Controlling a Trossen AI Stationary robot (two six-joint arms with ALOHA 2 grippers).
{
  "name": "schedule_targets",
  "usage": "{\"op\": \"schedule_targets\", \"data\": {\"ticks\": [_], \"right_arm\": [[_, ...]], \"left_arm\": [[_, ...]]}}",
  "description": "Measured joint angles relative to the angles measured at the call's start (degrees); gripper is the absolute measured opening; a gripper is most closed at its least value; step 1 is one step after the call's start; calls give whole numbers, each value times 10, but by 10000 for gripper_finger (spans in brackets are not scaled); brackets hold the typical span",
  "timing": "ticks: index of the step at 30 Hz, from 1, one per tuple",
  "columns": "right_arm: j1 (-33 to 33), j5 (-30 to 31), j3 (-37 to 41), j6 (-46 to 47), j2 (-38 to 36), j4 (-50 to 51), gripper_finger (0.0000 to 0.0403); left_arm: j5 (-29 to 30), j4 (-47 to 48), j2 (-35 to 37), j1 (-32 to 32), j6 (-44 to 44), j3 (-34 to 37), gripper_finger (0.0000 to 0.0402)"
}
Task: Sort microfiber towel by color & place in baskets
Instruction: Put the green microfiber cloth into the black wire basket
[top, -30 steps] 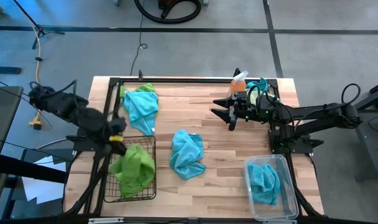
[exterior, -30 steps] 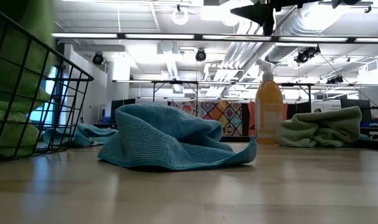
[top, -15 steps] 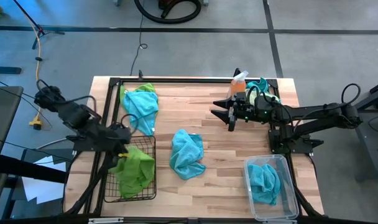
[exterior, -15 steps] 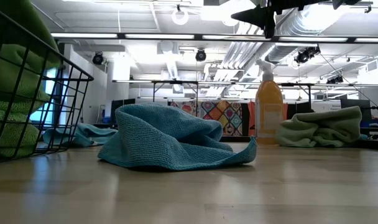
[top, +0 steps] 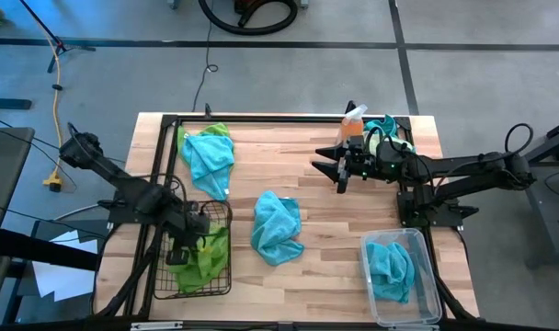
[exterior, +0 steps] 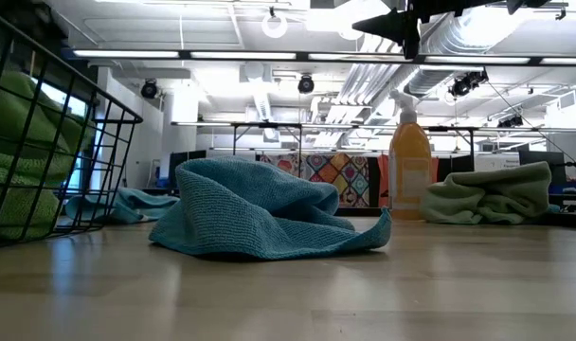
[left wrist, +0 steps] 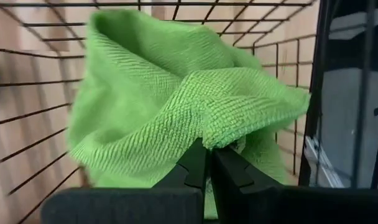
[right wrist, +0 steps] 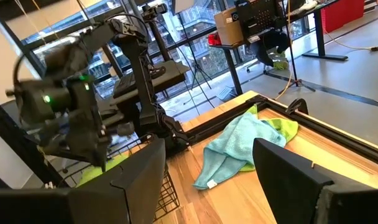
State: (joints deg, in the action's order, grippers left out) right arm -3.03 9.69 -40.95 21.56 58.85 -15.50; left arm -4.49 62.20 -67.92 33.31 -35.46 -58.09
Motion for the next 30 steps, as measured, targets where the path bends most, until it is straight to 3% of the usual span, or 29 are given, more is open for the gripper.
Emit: {"op": "schedule_targets", "data": {"ticks": [4,12,18,25,30], "right_arm": [[0,0,0,0,0,1,240],[0,3,0,-4,0,10,240],[0,6,0,-9,0,16,240],[0,6,0,-10,0,16,240],[0,8,0,-10,0,27,240]], "left_arm": [[-1,-82,-9,5,-32,64,0],[-1,-147,-45,5,-54,155,0],[-7,-268,-63,5,-75,223,0],[-10,-289,-72,5,-94,235,2],[-9,-296,-63,5,-84,235,31]]}}
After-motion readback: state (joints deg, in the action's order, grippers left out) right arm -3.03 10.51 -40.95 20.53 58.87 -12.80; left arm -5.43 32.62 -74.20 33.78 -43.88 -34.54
